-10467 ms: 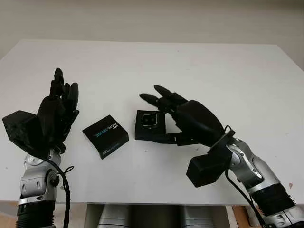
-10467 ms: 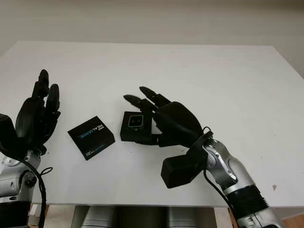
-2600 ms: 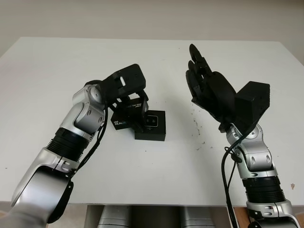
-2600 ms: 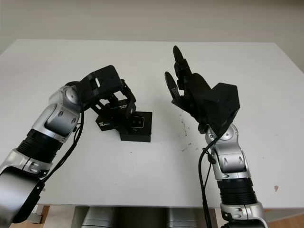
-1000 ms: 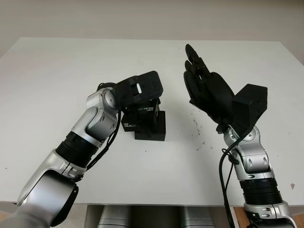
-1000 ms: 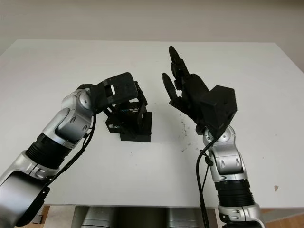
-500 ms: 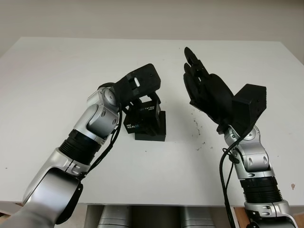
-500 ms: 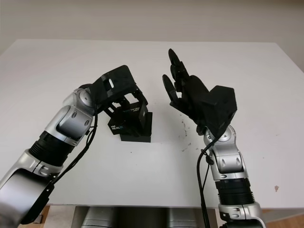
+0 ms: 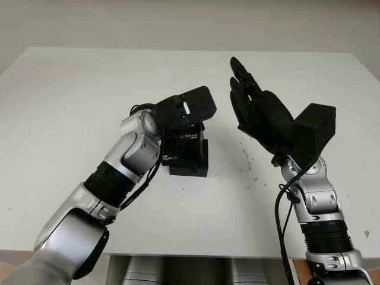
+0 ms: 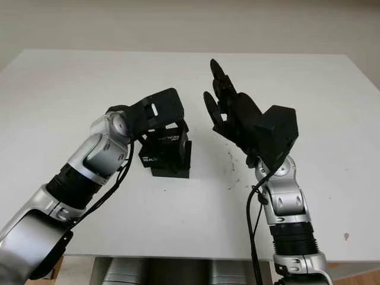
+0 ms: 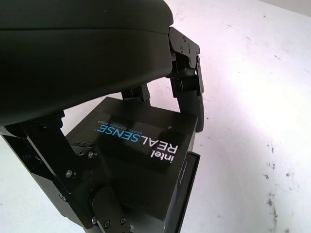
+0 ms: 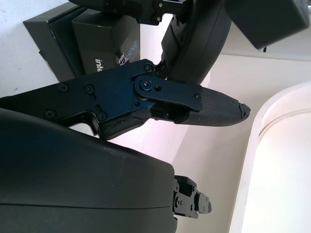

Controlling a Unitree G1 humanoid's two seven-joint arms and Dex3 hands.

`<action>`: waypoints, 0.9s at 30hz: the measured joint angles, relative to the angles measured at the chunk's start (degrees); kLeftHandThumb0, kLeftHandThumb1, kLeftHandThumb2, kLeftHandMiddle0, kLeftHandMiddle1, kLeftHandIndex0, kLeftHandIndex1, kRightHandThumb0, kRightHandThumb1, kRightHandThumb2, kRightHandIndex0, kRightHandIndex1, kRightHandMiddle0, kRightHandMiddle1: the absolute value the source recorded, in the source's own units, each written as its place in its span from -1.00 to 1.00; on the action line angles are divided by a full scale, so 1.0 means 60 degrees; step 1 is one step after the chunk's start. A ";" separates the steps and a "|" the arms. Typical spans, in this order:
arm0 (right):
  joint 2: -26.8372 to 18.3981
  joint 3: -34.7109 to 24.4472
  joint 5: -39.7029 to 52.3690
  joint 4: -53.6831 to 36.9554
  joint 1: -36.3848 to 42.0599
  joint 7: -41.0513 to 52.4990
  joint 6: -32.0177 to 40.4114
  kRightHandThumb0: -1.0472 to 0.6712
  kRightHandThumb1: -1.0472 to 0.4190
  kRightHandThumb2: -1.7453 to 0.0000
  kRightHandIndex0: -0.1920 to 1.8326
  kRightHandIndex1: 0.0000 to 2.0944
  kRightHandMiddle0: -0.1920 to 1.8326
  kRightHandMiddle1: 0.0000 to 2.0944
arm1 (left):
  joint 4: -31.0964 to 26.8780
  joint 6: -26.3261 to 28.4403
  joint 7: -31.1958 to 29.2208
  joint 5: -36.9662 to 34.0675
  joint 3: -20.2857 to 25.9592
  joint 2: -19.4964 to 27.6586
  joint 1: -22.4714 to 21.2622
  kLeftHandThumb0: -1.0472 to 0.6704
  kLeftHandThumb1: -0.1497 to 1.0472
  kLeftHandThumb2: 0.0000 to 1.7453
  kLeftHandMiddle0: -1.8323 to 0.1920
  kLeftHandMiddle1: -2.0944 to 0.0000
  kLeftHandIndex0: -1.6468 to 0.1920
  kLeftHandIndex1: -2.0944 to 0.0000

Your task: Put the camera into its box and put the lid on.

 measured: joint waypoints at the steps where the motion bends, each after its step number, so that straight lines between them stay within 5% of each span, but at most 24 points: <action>1: -0.0007 -0.0006 -0.0007 0.0000 -0.0002 -0.0021 0.0000 -0.67 -1.00 0.28 -0.98 -0.96 -0.94 -0.96 | -0.0046 -0.0010 -0.0052 0.0102 -0.0107 0.0026 -0.0002 -0.03 0.71 -0.95 0.43 -0.48 0.37 -0.36; 27: -0.0165 -0.0025 -0.0037 -0.0412 -0.0051 -0.0172 0.0290 -0.66 -1.00 0.26 -0.99 -0.95 -0.95 -0.96 | -0.0206 0.0662 0.0479 -0.0398 0.0341 -0.0729 0.0373 -0.01 0.82 -0.94 0.46 -0.44 0.49 -0.44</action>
